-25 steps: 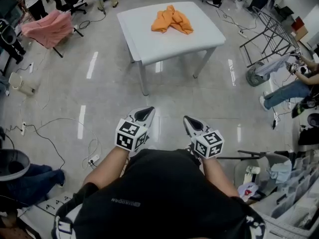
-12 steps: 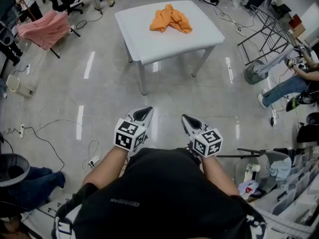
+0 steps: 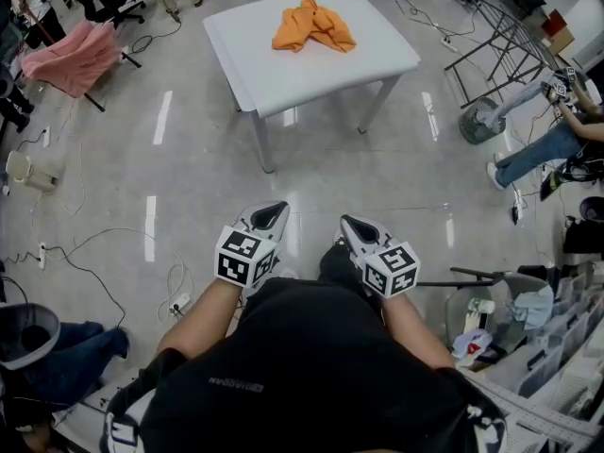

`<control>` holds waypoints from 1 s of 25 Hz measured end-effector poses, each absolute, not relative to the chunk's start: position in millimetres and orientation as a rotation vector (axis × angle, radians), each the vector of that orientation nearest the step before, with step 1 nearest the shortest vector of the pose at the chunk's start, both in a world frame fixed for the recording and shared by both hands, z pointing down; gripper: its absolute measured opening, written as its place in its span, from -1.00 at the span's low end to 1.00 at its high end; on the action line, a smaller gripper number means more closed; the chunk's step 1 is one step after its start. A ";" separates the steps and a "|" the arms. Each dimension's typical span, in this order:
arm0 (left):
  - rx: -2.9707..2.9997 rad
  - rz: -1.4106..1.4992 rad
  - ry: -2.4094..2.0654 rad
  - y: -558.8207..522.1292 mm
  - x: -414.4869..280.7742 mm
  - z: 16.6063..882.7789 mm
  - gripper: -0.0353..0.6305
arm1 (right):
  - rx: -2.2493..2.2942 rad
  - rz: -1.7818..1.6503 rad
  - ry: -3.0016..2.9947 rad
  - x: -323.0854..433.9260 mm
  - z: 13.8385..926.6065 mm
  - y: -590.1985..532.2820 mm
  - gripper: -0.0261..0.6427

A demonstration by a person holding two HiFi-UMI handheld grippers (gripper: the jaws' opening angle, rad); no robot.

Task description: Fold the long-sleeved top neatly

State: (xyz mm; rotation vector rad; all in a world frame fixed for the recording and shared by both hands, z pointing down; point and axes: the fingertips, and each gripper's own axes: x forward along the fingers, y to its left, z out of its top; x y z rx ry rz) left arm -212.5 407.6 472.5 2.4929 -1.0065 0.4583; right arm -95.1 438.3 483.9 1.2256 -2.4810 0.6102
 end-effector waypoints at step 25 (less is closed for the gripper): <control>2.450 0.467 -1.084 260.1 -116.8 455.2 -0.88 | 1.162 0.502 -2.593 -5.8 458.4 263.9 -0.91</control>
